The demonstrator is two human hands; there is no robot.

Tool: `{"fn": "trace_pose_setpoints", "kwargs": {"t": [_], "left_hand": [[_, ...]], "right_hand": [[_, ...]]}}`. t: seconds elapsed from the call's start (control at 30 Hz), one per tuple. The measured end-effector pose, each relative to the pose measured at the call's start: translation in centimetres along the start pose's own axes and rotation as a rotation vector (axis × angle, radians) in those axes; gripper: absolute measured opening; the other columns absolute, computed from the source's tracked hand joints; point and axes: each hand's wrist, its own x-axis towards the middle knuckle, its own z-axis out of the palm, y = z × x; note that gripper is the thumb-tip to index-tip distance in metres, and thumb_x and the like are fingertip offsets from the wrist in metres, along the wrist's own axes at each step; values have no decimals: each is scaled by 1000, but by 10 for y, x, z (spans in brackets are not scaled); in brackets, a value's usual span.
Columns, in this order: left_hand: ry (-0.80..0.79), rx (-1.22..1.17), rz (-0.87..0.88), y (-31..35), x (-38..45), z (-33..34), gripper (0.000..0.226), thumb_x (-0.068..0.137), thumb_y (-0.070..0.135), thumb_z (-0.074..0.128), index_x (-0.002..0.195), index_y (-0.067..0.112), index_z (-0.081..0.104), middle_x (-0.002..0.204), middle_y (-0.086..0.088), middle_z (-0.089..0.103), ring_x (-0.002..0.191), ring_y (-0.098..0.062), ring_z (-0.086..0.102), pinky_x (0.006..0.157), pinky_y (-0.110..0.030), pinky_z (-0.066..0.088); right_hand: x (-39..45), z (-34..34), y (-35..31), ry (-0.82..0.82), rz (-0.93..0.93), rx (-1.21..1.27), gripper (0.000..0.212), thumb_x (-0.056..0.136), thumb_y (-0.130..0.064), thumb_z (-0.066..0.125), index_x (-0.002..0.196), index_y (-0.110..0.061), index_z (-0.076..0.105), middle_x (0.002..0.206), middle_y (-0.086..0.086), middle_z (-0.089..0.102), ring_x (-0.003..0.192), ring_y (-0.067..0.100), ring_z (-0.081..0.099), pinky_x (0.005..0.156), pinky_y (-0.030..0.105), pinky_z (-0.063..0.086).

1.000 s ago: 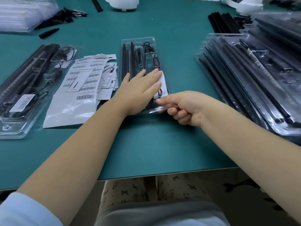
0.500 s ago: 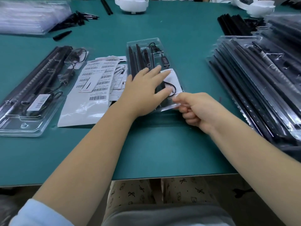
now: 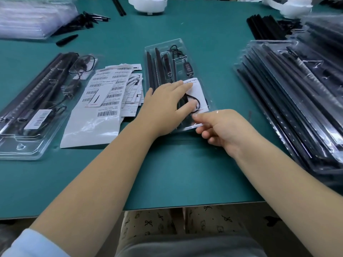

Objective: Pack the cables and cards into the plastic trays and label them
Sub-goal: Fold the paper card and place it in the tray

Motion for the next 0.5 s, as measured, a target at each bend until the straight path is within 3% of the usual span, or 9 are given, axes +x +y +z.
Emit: {"fn": "trace_pose_setpoints", "kwargs": {"t": [0.07,0.17,0.23,0.33,0.4,0.5], "left_hand": [[49,-23,27,2,-1,-2,57,89,53,39,139,26,46,143,5,45,132,-17,36,109,-42,26],[72,-16,2,2,0,-2,51,93,51,44,137,24,49,140,2,47,130,-20,37,107,-42,30],[99,7,-14,1,1,-2,53,94,54,40,137,25,48,138,0,48,127,-23,38,106,-43,30],[169,-91,-17,4,1,-8,66,88,62,28,139,25,45,132,0,50,123,-21,39,102,-30,26],[160,-284,-22,8,2,-11,70,83,64,28,141,27,43,129,3,53,121,-16,43,102,-30,30],[60,-905,-159,20,5,-19,64,82,56,41,142,35,37,123,10,57,108,-9,59,96,-37,48]], "right_hand": [[-1,0,0,12,-22,4,20,86,-23,68,70,-14,59,41,-6,55,32,4,42,35,12,34],[-4,-1,3,53,-76,7,25,85,-22,68,65,-13,56,39,-4,51,29,7,37,33,13,30],[-7,-3,0,107,-162,12,29,83,-19,68,60,-10,54,37,-3,47,28,8,32,33,13,25],[-13,-14,-20,210,-310,-88,33,78,-15,70,51,-8,53,34,-3,43,27,8,28,32,11,21],[-19,-22,-35,262,-388,-245,33,75,-17,69,48,-6,53,36,0,44,30,10,29,37,14,24],[-32,-27,-46,449,-614,-689,34,72,-28,55,53,-1,49,46,8,41,47,19,30,47,25,22]]}}
